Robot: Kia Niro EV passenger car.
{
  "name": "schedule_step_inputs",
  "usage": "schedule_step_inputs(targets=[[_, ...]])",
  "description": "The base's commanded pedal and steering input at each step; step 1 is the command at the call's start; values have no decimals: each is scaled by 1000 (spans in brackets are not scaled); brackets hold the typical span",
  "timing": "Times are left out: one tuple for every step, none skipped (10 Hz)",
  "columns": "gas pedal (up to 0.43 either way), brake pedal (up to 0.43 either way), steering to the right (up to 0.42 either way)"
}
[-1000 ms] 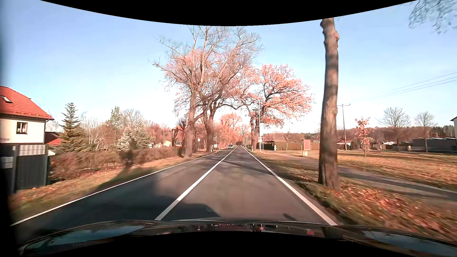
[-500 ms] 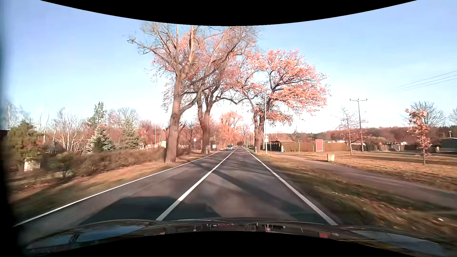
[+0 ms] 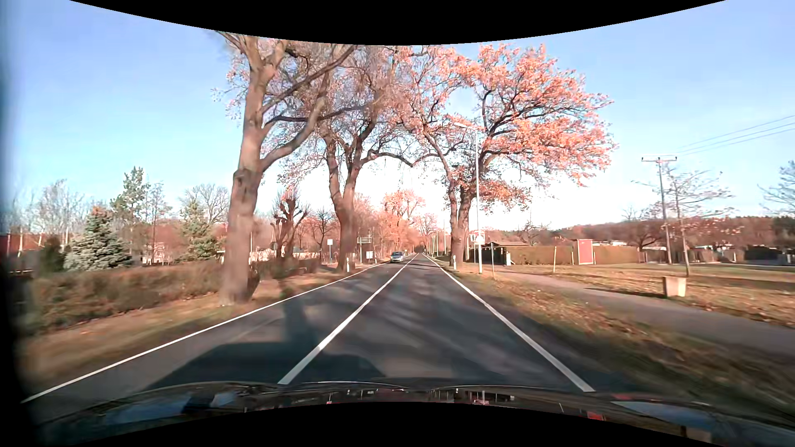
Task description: Follow the waypoints while adhering to traffic rules and regulations
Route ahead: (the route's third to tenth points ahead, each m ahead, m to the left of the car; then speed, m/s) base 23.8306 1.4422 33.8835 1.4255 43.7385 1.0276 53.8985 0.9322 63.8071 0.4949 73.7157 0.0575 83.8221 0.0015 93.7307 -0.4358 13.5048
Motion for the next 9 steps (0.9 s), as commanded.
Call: schedule_step_inputs(targets=[[118,0,-3],[110,0,-3],[110,0,-3],[110,0,-3],[110,0,-3],[110,0,-2],[110,0,0],[110,0,2],[110,0,4]])
